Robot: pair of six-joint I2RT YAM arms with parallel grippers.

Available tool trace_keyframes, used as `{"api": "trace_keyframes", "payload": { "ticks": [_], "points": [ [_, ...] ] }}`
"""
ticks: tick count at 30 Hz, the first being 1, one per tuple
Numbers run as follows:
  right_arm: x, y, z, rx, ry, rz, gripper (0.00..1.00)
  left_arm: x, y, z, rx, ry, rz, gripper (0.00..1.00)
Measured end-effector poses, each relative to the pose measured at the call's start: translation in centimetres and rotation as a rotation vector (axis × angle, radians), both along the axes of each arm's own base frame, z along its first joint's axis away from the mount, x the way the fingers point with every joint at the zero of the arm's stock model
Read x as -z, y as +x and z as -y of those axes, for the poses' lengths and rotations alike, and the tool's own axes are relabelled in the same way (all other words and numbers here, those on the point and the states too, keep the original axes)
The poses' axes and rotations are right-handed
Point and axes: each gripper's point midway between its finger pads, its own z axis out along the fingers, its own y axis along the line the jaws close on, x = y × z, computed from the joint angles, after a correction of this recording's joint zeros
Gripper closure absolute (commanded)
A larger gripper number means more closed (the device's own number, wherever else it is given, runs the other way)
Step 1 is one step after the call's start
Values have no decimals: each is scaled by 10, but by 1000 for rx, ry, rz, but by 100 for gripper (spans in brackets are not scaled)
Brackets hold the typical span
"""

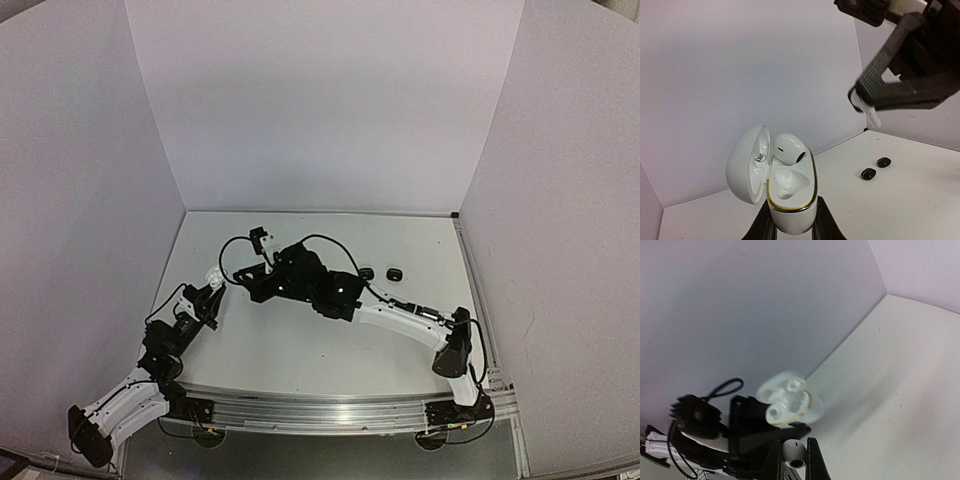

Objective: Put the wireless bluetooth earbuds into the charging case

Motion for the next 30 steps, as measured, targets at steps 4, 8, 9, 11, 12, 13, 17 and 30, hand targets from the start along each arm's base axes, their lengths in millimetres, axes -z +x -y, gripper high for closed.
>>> {"api": "trace_keyframes", "payload": {
  "ticks": [4, 8, 9, 11, 12, 13, 17, 30],
  "points": [
    [-30, -2, -11, -26, 136, 32, 100, -3, -2, 0, 5, -2, 19, 100],
    [-39, -4, -27, -72, 232, 39, 100, -7, -3, 1, 7, 5, 53, 100],
    [-38, -5, -30, -83, 245, 39, 100, -8, -3, 2, 7, 6, 62, 100],
    [-34, -7, -37, -111, 263, 36, 100, -7, -3, 2, 5, 12, 79, 100],
    [-32, -9, -40, -124, 268, 35, 100, -6, -2, 3, 4, 16, 84, 100],
    [-32, -10, -42, -137, 278, 36, 100, -4, -2, 3, 4, 22, 93, 100],
    [-44, -18, -45, -187, 341, 60, 100, 2, 1, 6, 3, 41, 110, 100],
    [-48, -24, -48, -237, 445, 100, 100, -11, -2, 7, 21, -5, 150, 100]
  ]
}}
